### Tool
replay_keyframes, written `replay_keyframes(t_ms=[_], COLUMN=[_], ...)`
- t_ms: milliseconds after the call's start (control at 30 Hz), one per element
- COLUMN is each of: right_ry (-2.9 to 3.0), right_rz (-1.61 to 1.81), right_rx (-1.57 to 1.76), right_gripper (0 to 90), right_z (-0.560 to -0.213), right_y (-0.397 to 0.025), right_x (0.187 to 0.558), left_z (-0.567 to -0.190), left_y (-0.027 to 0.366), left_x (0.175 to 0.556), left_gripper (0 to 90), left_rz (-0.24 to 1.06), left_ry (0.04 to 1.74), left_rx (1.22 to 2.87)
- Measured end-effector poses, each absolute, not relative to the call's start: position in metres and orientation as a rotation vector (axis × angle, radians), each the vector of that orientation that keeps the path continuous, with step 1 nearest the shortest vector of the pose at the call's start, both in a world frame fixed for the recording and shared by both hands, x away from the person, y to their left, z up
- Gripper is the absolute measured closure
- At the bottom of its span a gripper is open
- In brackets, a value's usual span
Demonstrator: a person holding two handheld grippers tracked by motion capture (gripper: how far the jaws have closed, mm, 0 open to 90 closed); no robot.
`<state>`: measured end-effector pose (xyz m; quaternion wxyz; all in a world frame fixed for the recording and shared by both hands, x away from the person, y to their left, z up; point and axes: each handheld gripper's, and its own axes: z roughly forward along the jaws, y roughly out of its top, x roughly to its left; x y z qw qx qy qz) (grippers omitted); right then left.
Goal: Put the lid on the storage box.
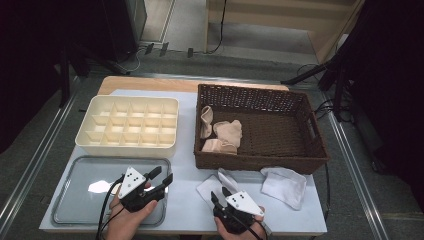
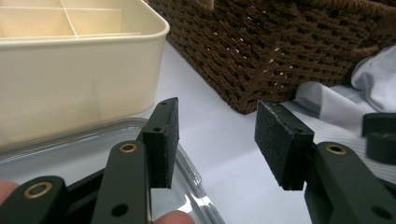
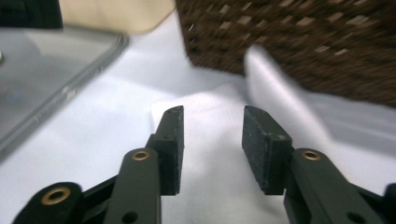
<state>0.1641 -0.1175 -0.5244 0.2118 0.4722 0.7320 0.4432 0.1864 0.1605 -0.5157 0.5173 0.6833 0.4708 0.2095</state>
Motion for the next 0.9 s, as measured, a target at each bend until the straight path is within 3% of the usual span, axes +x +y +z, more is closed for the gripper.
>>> replay_keyframes(t_ms=[100,167,433,500,633,700,900], right_ry=[2.029,1.973,1.931,1.943,1.958,1.991,2.056], right_rz=[1.193,1.132,1.059,1.066,1.092,1.123,1.218], right_rx=[1.326,1.339,1.371,1.365,1.311,1.296,1.344], right_gripper=[50.9,38.4,37.8,42.8,61.2,81.4,86.3], right_z=[-0.531,-0.532,-0.538,-0.541,-0.545,-0.545,-0.538], right_y=[-0.112,-0.112,-0.126,-0.127,-0.124,-0.121,-0.122], right_x=[0.167,0.168,0.180,0.183,0.182,0.180,0.179], left_z=[-0.517,-0.516,-0.518,-0.519,-0.520,-0.520,-0.518], left_y=[0.160,0.161,0.162,0.162,0.162,0.162,0.165], left_x=[0.184,0.183,0.182,0.182,0.181,0.180,0.178], left_gripper=[51.0,50.9,50.1,49.9,49.7,49.8,49.9], left_rz=[0.489,0.483,0.472,0.459,0.444,0.445,0.446], left_ry=[1.121,1.111,1.100,1.098,1.091,1.090,1.081], left_rx=[1.646,1.648,1.654,1.658,1.662,1.663,1.660])
